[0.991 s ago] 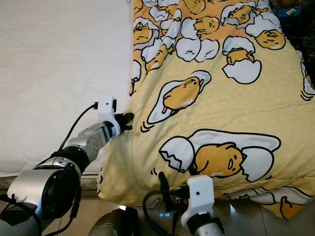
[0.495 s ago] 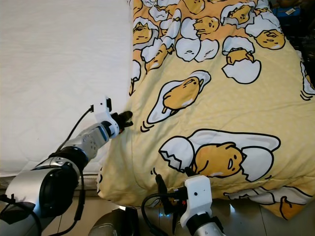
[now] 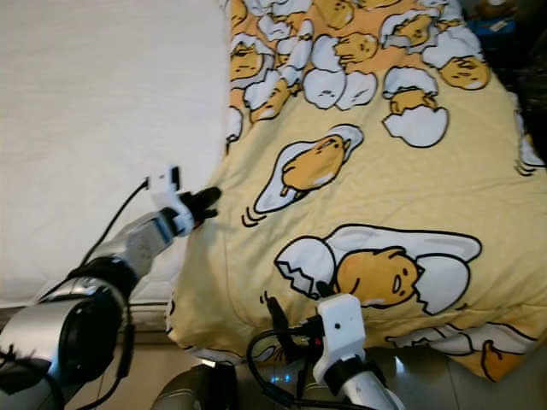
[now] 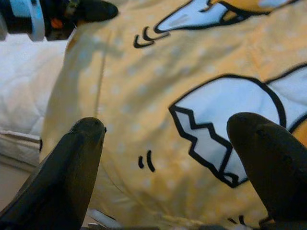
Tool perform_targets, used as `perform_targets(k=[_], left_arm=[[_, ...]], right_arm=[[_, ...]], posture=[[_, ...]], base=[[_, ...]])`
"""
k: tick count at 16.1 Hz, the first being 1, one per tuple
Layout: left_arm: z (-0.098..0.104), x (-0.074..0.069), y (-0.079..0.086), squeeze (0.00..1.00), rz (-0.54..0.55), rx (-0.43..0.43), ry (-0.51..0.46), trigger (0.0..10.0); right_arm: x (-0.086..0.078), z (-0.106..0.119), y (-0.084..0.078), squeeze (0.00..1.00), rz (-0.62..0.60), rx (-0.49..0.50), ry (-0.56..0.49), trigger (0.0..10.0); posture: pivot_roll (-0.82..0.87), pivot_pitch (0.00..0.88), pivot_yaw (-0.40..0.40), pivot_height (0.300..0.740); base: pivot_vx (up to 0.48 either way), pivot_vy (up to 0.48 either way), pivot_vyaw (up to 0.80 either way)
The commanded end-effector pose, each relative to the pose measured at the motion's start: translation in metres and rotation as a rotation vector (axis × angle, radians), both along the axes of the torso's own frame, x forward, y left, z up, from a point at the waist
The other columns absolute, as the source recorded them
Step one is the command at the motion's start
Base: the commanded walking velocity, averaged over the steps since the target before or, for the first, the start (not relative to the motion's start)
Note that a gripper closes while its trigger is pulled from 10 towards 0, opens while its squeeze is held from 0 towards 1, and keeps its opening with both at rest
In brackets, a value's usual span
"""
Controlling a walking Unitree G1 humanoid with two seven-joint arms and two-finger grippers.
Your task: Clean up the room
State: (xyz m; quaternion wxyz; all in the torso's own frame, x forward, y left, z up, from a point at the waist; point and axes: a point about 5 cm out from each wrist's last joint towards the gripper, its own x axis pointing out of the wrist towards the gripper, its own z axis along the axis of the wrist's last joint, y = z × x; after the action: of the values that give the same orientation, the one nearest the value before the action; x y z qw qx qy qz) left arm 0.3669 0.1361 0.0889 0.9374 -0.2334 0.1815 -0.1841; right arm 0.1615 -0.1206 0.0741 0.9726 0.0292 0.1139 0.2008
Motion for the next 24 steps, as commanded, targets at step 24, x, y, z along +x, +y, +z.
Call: perform_targets(k=[24], left_arm=[[-0.052,-0.108,0.205,0.00,0.370,0.703,0.169,0.0]], right_arm=[[0.007,-0.002,0.000,0.00,0.105,0.034,0.004,10.0]], posture=[[-0.12,0.121,0.033,0.740]], base=[[0.000,0.000,0.00]])
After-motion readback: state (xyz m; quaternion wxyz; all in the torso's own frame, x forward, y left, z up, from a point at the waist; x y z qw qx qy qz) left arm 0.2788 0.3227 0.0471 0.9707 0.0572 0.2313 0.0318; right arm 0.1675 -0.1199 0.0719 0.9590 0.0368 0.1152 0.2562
